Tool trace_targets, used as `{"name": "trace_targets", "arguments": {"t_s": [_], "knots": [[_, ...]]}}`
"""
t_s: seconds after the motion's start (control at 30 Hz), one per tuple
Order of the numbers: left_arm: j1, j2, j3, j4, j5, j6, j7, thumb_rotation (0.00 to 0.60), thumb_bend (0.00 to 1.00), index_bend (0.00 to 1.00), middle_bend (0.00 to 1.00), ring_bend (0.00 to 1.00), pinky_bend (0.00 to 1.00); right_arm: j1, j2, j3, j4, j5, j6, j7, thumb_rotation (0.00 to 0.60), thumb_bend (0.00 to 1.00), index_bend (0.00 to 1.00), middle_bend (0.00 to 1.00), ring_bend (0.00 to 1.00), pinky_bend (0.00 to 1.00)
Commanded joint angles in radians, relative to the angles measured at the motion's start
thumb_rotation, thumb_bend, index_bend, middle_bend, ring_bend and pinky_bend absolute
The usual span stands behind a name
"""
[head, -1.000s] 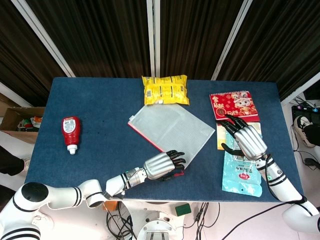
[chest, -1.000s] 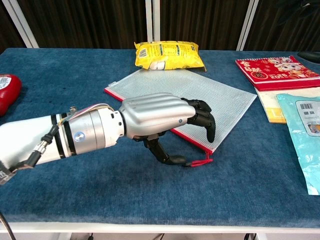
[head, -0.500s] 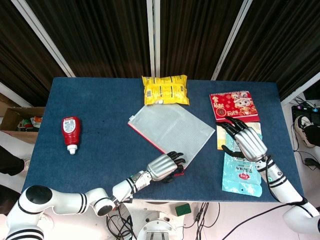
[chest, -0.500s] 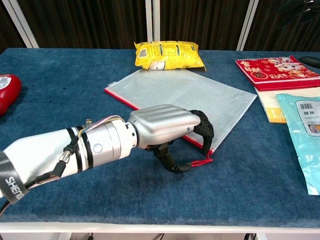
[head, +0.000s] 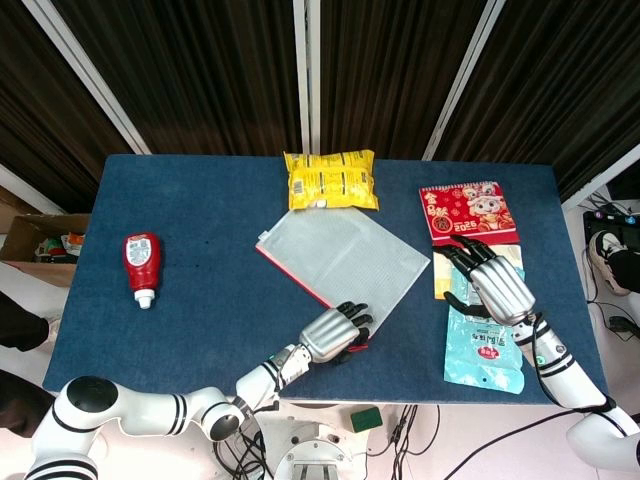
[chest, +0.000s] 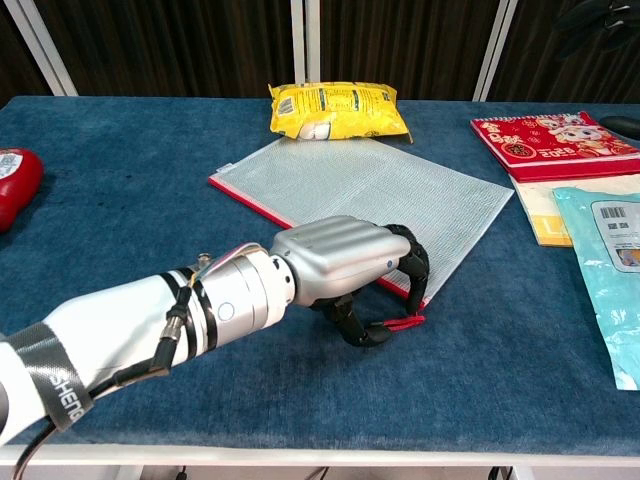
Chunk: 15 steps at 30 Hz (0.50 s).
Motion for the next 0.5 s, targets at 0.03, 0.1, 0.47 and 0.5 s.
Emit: {"name": "trace_targets", "arguments": {"t_s": [0.03, 0.1, 0.47, 0.5], "knots": [[-0.001, -0.003, 0.001, 0.003, -0.007, 0.002, 0.002, 0.600, 0.35, 0.45, 0.18, 0.07, 0.15, 0.000, -0.001, 0.001, 0.001, 0.000, 0.000, 0.001, 0.600, 0.30, 0.19, 0.25, 0.10, 0.24], [-0.002, -0.004, 0.002, 0.004, -0.013, 0.000, 0.003, 0.600, 0.35, 0.45, 0.18, 0.07, 0.15, -0.001, -0.001, 0.001, 0.001, 0.001, 0.000, 0.001, 0.600, 0.30, 0.19, 0.25, 0.10, 0.24], [-0.009, -0.018, 0.008, 0.010, -0.025, 0.004, 0.012, 0.600, 0.37, 0.47, 0.18, 0.07, 0.15, -0.003, -0.002, -0.002, 0.004, 0.002, -0.004, 0.001, 0.600, 0.30, 0.19, 0.25, 0.10, 0.24], [-0.010, -0.018, 0.009, 0.010, -0.026, 0.004, 0.013, 0.600, 0.37, 0.47, 0.18, 0.07, 0.15, -0.003, -0.002, -0.002, 0.004, 0.002, -0.004, 0.001, 0.600, 0.30, 0.19, 0.25, 0.10, 0.24]]}}
